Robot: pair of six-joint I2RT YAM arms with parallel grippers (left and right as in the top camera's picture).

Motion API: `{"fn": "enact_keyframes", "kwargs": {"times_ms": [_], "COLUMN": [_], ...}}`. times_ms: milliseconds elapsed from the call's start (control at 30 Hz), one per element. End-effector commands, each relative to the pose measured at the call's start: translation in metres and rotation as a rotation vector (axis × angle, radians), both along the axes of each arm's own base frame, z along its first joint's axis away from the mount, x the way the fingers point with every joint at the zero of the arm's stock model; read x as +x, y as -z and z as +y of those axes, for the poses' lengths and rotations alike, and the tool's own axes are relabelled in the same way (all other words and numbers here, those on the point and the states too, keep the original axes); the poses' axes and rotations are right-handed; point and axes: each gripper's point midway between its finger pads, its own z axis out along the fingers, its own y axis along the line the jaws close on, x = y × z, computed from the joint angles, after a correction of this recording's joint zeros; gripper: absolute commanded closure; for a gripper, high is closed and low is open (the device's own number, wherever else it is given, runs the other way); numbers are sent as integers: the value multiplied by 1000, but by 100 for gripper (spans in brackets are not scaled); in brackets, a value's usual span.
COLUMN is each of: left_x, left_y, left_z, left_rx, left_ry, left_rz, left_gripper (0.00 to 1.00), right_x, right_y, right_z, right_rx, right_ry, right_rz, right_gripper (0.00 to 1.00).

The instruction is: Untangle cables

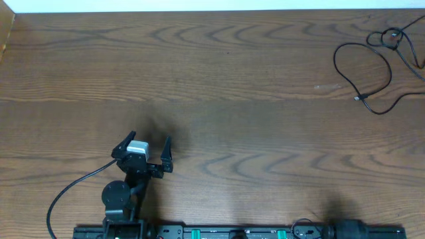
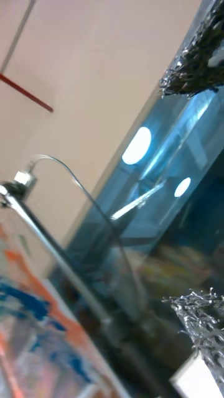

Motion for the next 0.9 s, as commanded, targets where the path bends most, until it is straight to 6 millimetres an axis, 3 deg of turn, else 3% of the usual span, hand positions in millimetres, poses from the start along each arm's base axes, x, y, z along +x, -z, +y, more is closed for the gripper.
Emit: {"fn": "enact_keyframes", "kwargs": {"times_ms": [0, 100, 133, 200, 300, 567, 867], "left_x": [-3, -3, -3, -3, -3, -3, -3], "left_y": [16, 16, 16, 16, 16, 16, 16], "left_z": [-6, -6, -6, -6, -6, -6, -6], "left_rx": [8, 8, 8, 8, 8, 8, 8], "left_ry": [36, 36, 36, 36, 36, 35, 36], "left_rz": [51, 51, 51, 51, 51, 51, 51], "left_gripper": [2, 2, 2, 2, 2, 2, 2], "right_x": [46, 82, 106, 132, 162, 191, 197], "right_y": [13, 29, 43, 61, 83, 108, 115], "right_z": [-3, -4, -4, -5, -5, -4, -7], "right_rx": [-47, -48, -49, -30, -13, -82, -90], "right_ry": [69, 66, 62, 39, 22, 57, 85], "right_rz": [72, 164, 237, 335, 432, 481, 503], "right_gripper": [1, 1, 1, 1, 1, 1, 1]}}
